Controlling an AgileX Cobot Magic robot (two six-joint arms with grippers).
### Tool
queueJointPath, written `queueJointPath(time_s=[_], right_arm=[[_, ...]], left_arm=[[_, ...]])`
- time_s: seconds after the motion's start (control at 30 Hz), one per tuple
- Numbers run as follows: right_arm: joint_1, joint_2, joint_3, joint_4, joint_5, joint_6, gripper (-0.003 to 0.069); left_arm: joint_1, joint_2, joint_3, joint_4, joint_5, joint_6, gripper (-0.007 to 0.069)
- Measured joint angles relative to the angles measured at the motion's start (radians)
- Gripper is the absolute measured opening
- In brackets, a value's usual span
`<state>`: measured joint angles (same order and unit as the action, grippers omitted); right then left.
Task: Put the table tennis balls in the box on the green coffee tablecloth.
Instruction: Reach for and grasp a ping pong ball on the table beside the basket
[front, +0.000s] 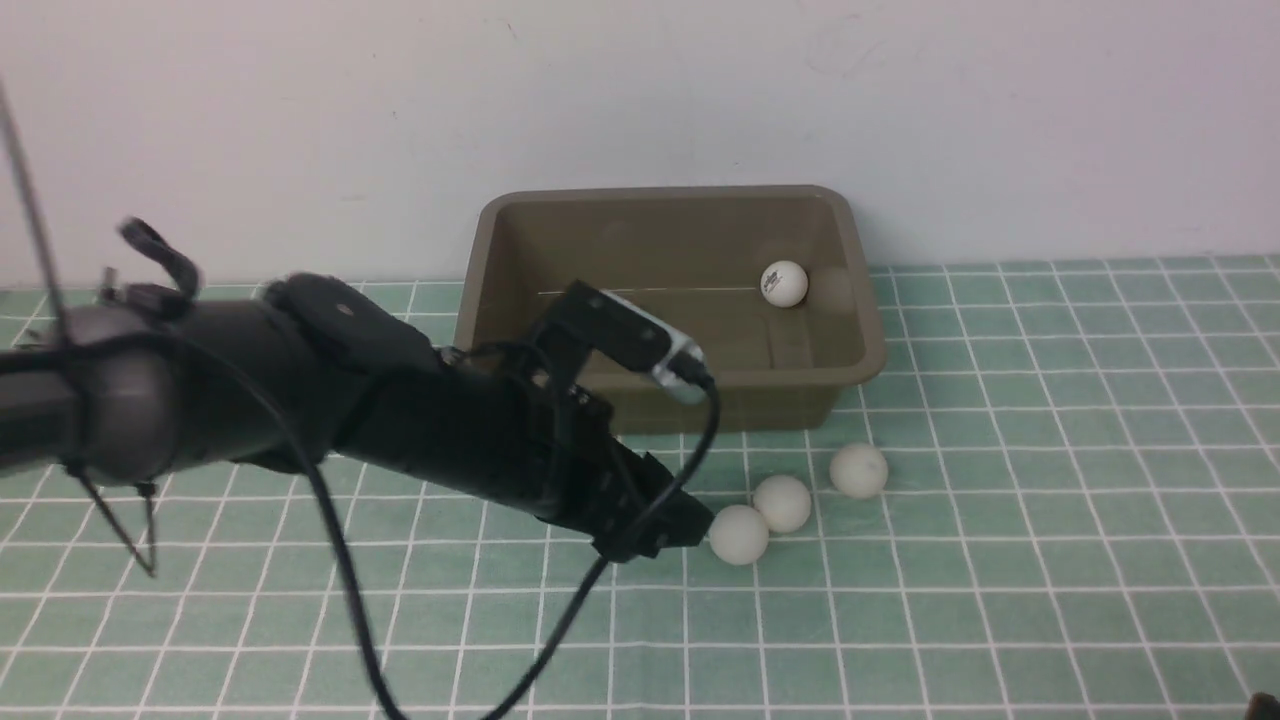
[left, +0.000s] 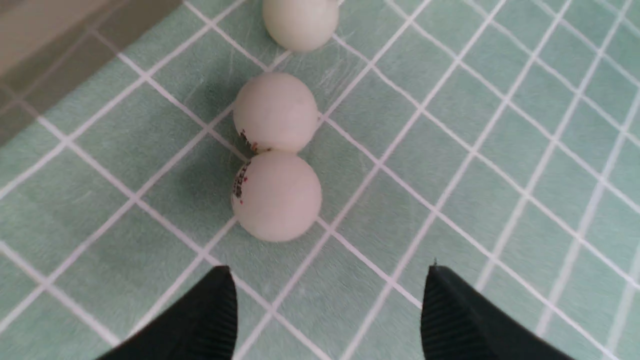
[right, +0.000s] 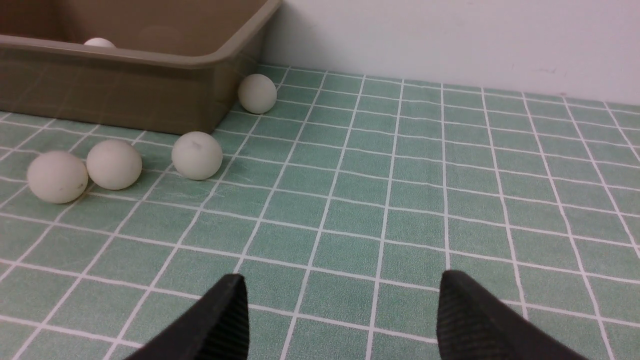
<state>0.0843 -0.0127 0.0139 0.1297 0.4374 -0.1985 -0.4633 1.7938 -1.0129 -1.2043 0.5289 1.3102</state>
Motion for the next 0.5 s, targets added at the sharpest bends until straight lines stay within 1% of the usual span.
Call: queueJointPath(time_s=[0.17, 0.3, 0.4, 0.5], right_arm=[[0.0, 0.0, 0.0, 0.0, 0.0, 0.0, 0.0462], [0.0, 0.0, 0.0, 0.0, 0.0, 0.0, 0.0462], [0.0, 0.0, 0.0, 0.0, 0.0, 0.0, 0.0462], [0.0, 0.0, 0.0, 0.0, 0.0, 0.0, 0.0462]], left_arm=[[-0.078, 0.078, 0.0, -0.081, -0.137, 0.116, 0.0452], [-0.109, 0.09, 0.0, -0.188, -0.233, 0.219, 0.0471], [-0.113, 0.09, 0.0, -0.296, -0.274, 0.349, 0.0471], [-0.113, 0.091, 0.0, -0.404, -0.274, 0.478, 0.0471]])
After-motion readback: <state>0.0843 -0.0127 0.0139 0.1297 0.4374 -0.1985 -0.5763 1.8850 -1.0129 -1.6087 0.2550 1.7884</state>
